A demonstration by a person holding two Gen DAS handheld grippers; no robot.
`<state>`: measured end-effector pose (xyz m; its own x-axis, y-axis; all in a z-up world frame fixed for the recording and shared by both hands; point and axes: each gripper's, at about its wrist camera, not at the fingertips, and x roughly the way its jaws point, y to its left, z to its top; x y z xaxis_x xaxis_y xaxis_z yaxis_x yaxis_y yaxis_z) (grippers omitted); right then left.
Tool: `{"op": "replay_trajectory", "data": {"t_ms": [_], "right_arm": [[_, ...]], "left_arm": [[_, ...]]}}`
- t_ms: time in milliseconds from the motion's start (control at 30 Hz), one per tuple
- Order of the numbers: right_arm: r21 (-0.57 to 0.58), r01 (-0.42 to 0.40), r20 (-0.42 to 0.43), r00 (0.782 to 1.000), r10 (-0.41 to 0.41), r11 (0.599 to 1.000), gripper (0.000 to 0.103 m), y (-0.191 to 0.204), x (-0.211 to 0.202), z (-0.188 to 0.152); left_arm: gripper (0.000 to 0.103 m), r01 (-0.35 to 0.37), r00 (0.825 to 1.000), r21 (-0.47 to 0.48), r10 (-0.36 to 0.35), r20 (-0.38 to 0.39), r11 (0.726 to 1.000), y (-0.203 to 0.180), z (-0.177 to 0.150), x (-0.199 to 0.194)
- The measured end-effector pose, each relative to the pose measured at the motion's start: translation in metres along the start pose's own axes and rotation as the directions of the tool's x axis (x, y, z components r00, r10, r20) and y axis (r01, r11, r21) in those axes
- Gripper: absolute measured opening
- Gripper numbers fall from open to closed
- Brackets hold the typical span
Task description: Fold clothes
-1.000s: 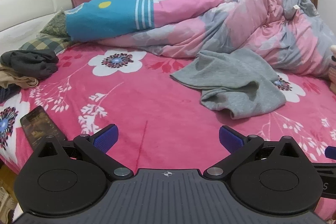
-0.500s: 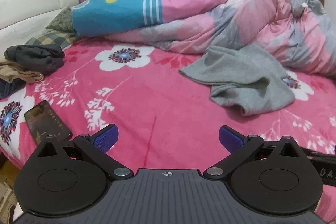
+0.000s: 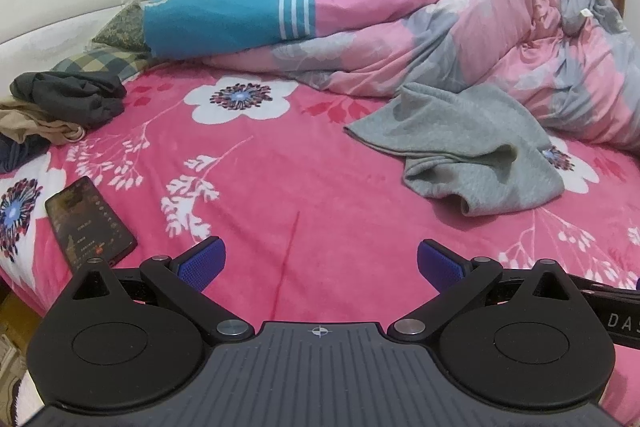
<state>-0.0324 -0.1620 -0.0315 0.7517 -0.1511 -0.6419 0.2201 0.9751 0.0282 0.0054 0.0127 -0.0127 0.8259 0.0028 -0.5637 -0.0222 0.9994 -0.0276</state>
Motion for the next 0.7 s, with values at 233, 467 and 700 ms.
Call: {"op": "replay_trajectory", "data": {"t_ms": [233,467,700], "right_arm": [[-0.007,-0.001,0.001,1.0,0.001,1.0,0.103,0.0041,0.0015,0.0],[-0.007,0.002,-0.003,1.0,-0.002,1.0,0.103,0.0063,0.0031,0.0011],[-0.008,0.001,-0.002,1.0,-0.001,1.0,0.103,0.0081,0.004,0.0028]], "left_arm": [[0.103,0.001,1.0,-0.007,-0.001,-0.011,1.0,-0.0005,-0.0022,0.0033],[0.103,0.003,1.0,-0.009,-0.003,-0.014,1.0,0.0001,-0.0036,0.0046],[0.103,0.003,1.0,-0.011,-0.003,-0.014,1.0,-0.0008,-0.0039,0.006]]}}
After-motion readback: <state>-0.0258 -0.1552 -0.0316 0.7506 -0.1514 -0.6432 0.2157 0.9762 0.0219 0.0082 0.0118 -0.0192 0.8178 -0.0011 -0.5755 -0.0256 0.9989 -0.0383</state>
